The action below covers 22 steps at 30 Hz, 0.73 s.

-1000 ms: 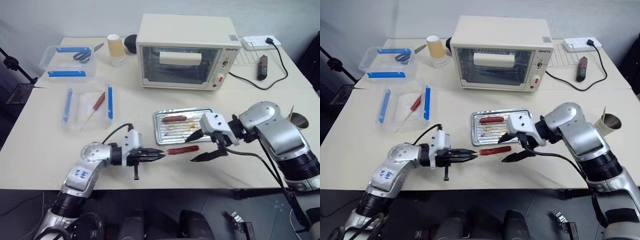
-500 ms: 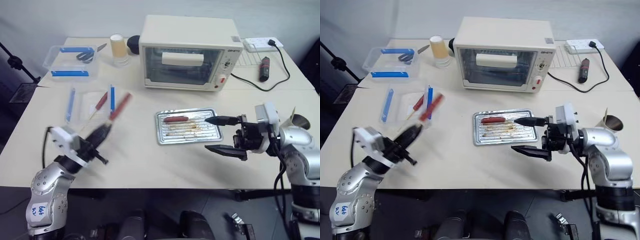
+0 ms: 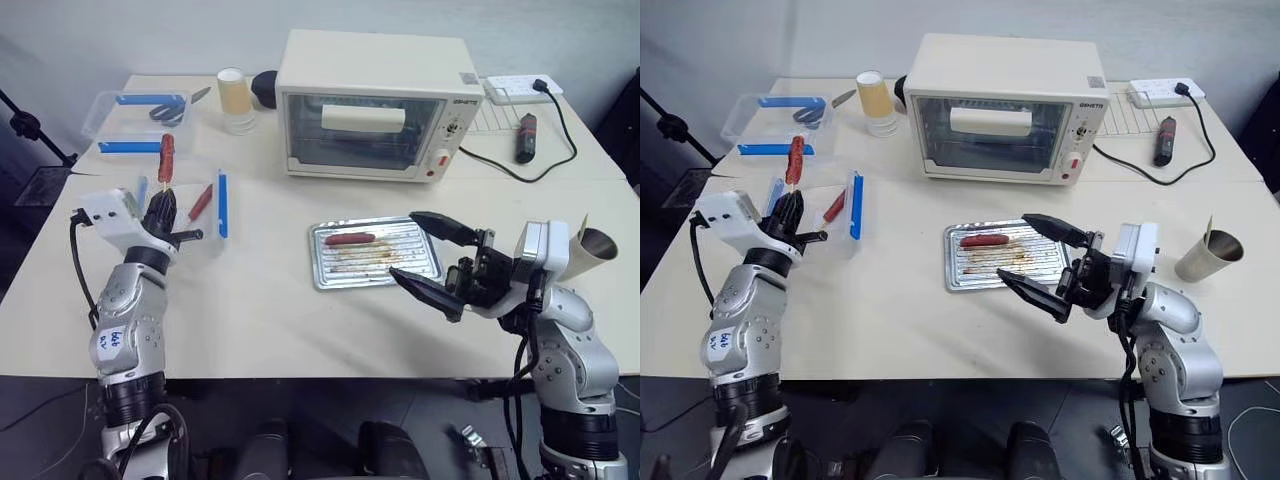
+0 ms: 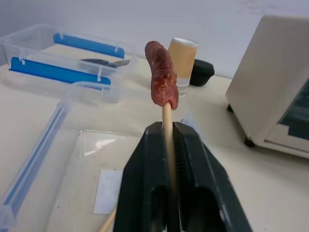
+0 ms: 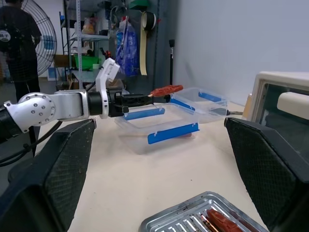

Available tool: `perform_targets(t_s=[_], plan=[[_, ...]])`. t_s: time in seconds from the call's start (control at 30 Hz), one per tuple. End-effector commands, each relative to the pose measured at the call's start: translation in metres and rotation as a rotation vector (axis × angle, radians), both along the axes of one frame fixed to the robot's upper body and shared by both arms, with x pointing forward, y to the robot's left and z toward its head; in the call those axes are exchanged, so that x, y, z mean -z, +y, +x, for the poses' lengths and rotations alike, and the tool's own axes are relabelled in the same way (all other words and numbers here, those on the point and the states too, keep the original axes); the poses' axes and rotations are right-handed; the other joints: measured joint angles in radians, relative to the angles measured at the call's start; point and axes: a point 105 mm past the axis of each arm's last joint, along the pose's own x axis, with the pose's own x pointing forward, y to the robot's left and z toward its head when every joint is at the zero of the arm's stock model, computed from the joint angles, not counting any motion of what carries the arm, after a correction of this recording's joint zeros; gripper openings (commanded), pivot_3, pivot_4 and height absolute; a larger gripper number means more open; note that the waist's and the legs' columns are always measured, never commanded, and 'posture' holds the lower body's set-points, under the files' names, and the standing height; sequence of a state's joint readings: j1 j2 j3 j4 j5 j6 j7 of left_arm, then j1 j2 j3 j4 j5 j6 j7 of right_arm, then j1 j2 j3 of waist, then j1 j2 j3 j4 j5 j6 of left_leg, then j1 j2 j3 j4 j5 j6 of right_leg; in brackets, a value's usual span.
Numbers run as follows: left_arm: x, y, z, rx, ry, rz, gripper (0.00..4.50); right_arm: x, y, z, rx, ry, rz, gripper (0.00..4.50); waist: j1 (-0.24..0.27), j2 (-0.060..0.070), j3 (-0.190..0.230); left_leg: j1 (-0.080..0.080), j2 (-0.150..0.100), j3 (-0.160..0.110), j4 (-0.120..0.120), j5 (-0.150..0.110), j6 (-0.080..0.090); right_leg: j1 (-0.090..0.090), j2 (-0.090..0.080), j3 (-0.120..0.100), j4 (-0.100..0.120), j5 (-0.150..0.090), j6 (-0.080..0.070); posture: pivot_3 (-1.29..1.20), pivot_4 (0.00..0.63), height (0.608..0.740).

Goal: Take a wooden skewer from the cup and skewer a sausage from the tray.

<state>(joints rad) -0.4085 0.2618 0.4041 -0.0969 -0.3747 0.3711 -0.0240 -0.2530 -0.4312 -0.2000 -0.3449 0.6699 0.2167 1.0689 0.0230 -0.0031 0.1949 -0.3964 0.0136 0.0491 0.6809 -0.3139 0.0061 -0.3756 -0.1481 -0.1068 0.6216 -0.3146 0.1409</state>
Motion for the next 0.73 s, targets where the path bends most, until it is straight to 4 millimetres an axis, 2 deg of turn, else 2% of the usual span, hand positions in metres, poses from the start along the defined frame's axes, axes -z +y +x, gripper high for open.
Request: perform_targets(t_s=[0.03, 0.17, 0.27, 0.37, 0.47, 0.53, 0.63, 0.73], plan=[[-0.019, 0.002, -0.002, -0.015, -0.069, 0.049, 1.36, -0.009, -0.001, -0.001, 0.0, -0.055, -0.007, 4.5, 0.0, 0.0, 0.0, 0.0, 0.0, 0.0, 0.0, 0.0, 0.0, 0.0, 0.0, 0.0, 0.0, 0.0, 0.0, 0.0, 0.15, 0.74], [-0.031, -0.003, -0.015, 0.037, -0.153, 0.104, 2.59, -0.008, -0.004, 0.001, 0.006, -0.059, -0.026, 4.5, 0.001, 0.0, 0.0, 0.0, 0.0, 0.001, 0.0, 0.0, 0.0, 0.0, 0.0, 0.0, 0.0, 0.0, 0.0, 0.0, 0.15, 0.74], [-0.041, -0.016, -0.034, 0.191, -0.236, 0.145, 3.46, -0.005, -0.008, 0.002, 0.0, -0.052, -0.057, 4.5, 0.0, 0.0, 0.0, 0.0, 0.0, 0.001, 0.0, 0.0, 0.0, 0.0, 0.0, 0.0, 0.0, 0.0, 0.0, 0.0, 0.15, 0.74], [-0.03, -0.029, -0.06, 0.432, -0.181, 0.289, 4.36, 0.001, -0.018, 0.002, 0.0, -0.024, -0.101, 4.5, -0.003, 0.0, 0.0, 0.0, 0.001, 0.002, 0.0, 0.0, 0.0, 0.0, 0.0, 0.0, 0.0, 0.0, 0.0, 0.0, 0.15, 0.74], [-0.005, -0.033, -0.089, 0.652, -0.035, 0.473, 4.36, 0.013, -0.029, 0.001, -0.011, 0.012, -0.167, 4.5, -0.007, 0.0, 0.0, 0.001, 0.001, 0.004, -0.002, 0.0, 0.0, 0.0, 0.0, 0.001, -0.001, 0.0, -0.001, 0.0, 0.15, 0.74], [0.013, -0.028, -0.108, 0.762, 0.071, 0.59, 4.36, 0.025, -0.036, -0.001, -0.031, 0.036, -0.23, 4.5, -0.009, 0.0, 0.0, 0.002, 0.001, 0.005, -0.003, 0.0, 0.0, 0.0, 0.0, 0.001, -0.001, -0.001, -0.001, 0.0, 0.15, 0.74], [0.041, -0.015, -0.125, 0.824, 0.204, 0.726, 4.36, 0.047, -0.043, -0.008, -0.082, 0.075, -0.318, 4.5, -0.002, 0.0, 0.0, 0.005, 0.001, 0.012, -0.006, -0.001, 0.0, 0.001, 0.0, 0.003, -0.003, -0.001, -0.002, 0.0, 0.15, 0.74], [0.053, -0.01, -0.133, 0.82, 0.222, 0.754, 4.36, 0.062, -0.045, -0.013, -0.114, 0.093, -0.357, 4.5, 0.0, 0.0, 0.0, 0.006, 0.001, 0.013, -0.006, -0.001, 0.002, 0.001, 0.0, 0.004, -0.003, -0.001, -0.002, 0.0, 0.15, 0.74]])
